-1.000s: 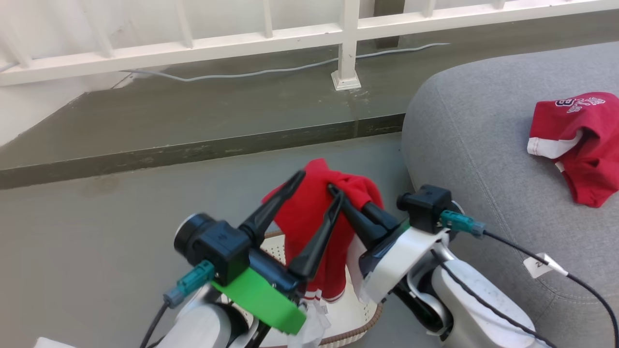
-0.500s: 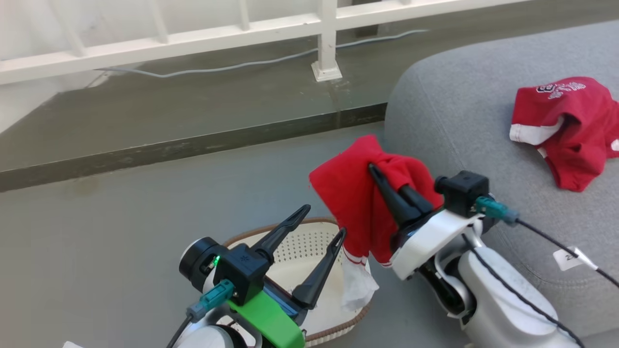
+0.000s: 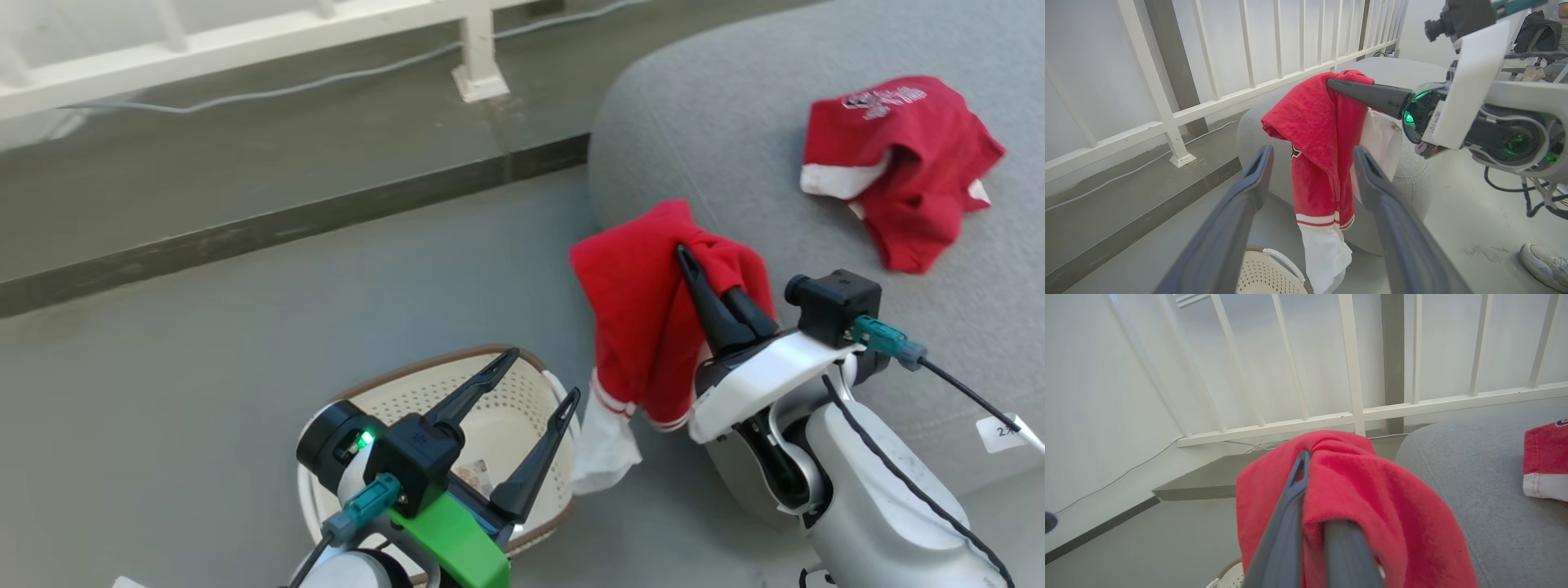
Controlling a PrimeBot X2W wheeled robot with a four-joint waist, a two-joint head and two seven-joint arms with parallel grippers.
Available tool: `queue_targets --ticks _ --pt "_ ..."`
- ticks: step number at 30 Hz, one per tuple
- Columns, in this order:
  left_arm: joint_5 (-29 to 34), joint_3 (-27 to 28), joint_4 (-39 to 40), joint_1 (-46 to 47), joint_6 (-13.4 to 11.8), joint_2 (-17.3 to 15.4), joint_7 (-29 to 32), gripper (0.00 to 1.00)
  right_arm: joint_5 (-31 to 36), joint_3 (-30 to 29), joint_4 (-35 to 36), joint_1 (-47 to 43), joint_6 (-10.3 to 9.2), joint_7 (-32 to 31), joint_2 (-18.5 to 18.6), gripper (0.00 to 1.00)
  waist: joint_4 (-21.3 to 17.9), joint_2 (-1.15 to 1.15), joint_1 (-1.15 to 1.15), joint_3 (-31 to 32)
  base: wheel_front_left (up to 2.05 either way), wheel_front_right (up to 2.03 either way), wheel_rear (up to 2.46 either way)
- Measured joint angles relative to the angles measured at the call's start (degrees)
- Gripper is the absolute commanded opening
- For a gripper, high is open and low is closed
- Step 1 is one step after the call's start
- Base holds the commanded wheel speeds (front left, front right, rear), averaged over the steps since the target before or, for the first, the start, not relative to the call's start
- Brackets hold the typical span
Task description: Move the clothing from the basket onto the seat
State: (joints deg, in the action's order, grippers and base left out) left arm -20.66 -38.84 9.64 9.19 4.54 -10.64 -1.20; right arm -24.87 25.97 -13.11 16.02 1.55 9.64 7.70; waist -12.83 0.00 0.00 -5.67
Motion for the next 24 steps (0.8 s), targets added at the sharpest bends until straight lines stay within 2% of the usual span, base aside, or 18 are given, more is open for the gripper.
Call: queue_targets --ticks 15,24 --pt "1.5 0.0 0.6 2.3 0.0 -1.2 2.0 1.00 -1.7 -3.8 -0.6 1.8 -0.76 2.1 -0.1 0.00 -6.9 0.00 0.00 -5.0 0.00 0.00 0.00" --pt "2.8 -0.2 1.8 5.0 0.0 -1.3 3.8 1.00 -2.4 -8.1 -1.4 7.7 -1.16 3.0 1.4 0.00 -9.9 0.00 0.00 -9.3 0.00 0.00 0.00"
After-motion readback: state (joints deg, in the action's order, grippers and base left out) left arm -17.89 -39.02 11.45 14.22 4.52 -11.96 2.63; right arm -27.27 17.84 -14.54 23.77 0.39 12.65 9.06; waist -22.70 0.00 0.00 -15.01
